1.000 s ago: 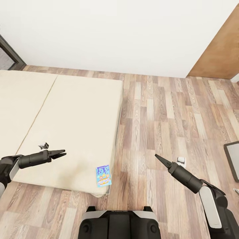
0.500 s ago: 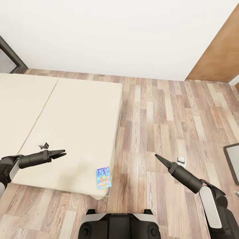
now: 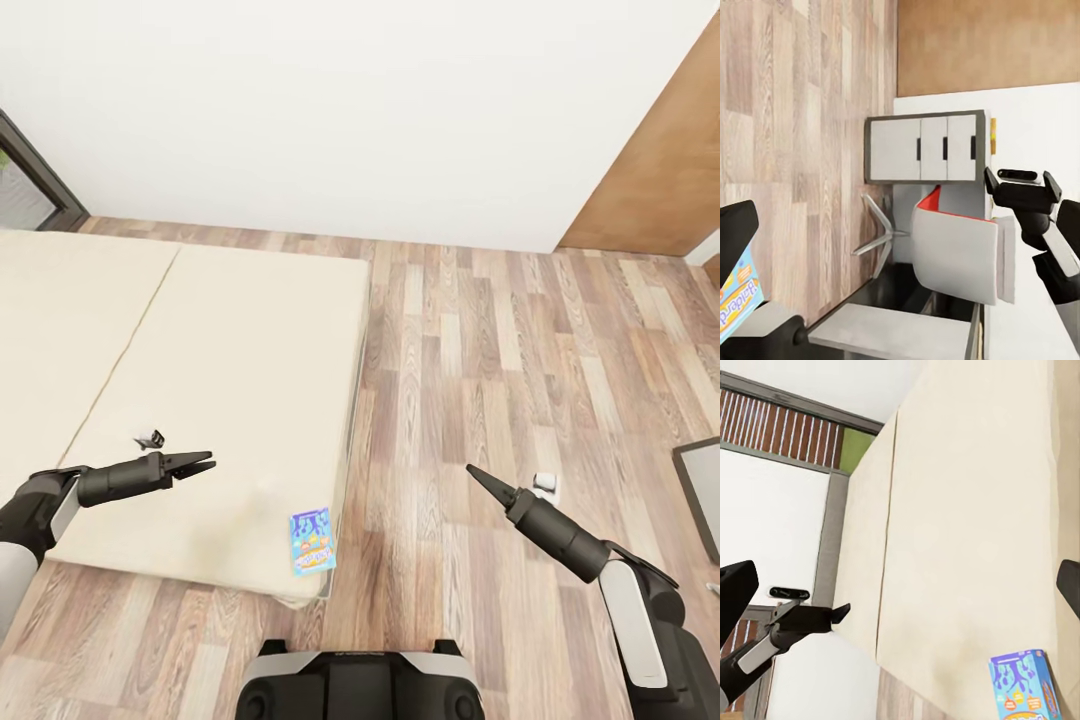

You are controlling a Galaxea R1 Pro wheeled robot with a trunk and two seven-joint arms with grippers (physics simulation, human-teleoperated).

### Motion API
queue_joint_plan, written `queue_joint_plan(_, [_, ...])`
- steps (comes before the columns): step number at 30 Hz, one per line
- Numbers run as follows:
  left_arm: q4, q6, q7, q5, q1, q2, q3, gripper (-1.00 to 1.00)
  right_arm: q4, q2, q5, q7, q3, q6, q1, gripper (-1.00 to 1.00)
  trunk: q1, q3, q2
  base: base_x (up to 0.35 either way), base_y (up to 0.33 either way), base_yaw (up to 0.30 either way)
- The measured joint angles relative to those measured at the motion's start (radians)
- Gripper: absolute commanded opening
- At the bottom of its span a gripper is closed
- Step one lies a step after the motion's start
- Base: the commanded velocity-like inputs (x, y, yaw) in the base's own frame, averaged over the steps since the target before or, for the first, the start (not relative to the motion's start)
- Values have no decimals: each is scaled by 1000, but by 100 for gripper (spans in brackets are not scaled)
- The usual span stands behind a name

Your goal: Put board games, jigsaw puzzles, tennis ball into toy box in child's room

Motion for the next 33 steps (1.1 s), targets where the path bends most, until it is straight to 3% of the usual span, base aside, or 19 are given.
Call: queue_joint_plan(33, [-1, -2, 0, 0, 0, -4, -1, 100, 0, -2, -1, 3, -2, 0, 0, 100, 0, 54, 0, 0, 0, 0])
